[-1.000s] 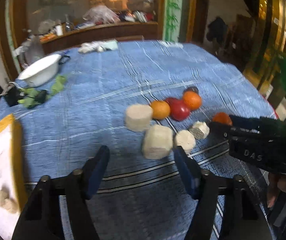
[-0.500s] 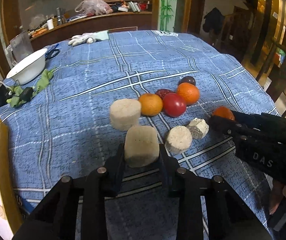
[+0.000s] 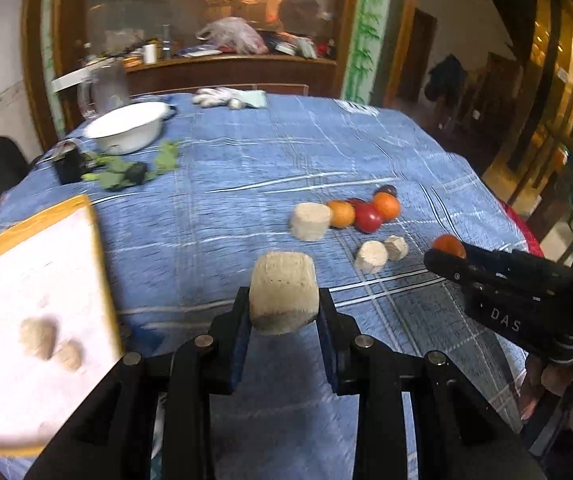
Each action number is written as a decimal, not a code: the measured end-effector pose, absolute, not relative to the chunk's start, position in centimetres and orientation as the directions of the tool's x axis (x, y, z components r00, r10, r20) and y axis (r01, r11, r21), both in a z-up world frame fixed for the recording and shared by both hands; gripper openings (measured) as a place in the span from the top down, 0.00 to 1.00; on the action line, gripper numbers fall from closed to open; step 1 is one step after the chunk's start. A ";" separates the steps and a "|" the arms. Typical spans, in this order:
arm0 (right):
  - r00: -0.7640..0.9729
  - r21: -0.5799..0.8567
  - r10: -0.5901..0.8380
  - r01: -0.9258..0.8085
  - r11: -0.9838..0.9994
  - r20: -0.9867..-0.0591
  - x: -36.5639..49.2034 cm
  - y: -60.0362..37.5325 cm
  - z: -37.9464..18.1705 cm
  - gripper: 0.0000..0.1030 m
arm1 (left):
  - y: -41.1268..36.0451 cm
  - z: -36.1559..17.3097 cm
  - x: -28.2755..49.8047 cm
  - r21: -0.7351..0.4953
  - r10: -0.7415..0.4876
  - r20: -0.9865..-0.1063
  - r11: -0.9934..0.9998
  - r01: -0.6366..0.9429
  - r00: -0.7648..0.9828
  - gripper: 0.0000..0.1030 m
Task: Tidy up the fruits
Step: 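Grasp the mandarin orange with the right gripper while the left gripper grasps a beige cube, then carry the mandarin and beige cube over the white tray with both grippers, then open the right gripper to drop the mandarin while the left gripper releases the cube into the tray, then grasp a small beige cube with the right gripper while the left gripper grasps a textured tan ball, then carry the beige cube and textured tan ball toward the white tray with both grippers, then lower and open the right gripper to drop the beige cube while the left gripper releases the tan ball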
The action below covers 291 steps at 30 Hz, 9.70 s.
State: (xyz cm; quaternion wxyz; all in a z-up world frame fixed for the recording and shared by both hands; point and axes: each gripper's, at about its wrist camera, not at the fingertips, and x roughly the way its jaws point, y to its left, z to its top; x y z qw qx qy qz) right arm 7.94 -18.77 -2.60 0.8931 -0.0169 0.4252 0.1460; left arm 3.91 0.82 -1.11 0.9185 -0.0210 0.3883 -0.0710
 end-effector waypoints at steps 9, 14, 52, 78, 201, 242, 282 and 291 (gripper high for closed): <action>0.588 0.124 0.366 -0.409 0.904 -0.722 4.2 -12.2 0.2 0.65 | 9.4 1.5 -0.9 -0.114 -0.014 -0.667 0.990 -0.083 0.745 0.70; 0.558 0.140 0.434 -0.491 0.860 -0.707 3.1 -7.6 0.9 0.65 | 15.0 2.2 -3.0 -0.114 0.097 -0.659 0.967 -0.227 0.746 0.70; 0.354 0.184 0.486 -0.625 0.758 -0.799 5.8 8.7 -4.7 0.64 | 29.5 -3.3 -5.2 0.011 0.352 -0.785 0.830 -0.558 0.509 0.70; 0.409 0.099 0.447 -0.641 0.761 -0.795 4.5 8.2 -3.4 0.26 | 29.2 -2.0 -5.6 -0.041 0.331 -0.777 0.823 -0.567 0.535 0.28; 0.666 0.090 0.224 -0.230 0.969 -0.712 1.2 -17.2 -0.8 0.81 | 1.7 -1.0 0.0 -0.007 0.021 -0.702 0.999 -0.037 0.712 0.75; 0.522 0.088 0.473 -0.601 0.795 -0.710 2.2 3.0 0.2 0.81 | 23.0 0.2 -3.2 0.040 0.360 -0.695 0.884 -0.466 0.623 0.75; 0.356 0.116 0.448 -0.663 0.739 -0.820 9.3 13.4 -4.8 0.81 | 30.6 -3.1 -0.3 0.042 0.378 -0.811 0.798 -0.601 0.446 0.75; 0.358 0.116 0.440 -0.653 0.749 -0.823 9.9 13.5 -4.9 0.81 | 31.0 -3.4 0.2 0.045 0.376 -0.820 0.795 -0.605 0.432 0.75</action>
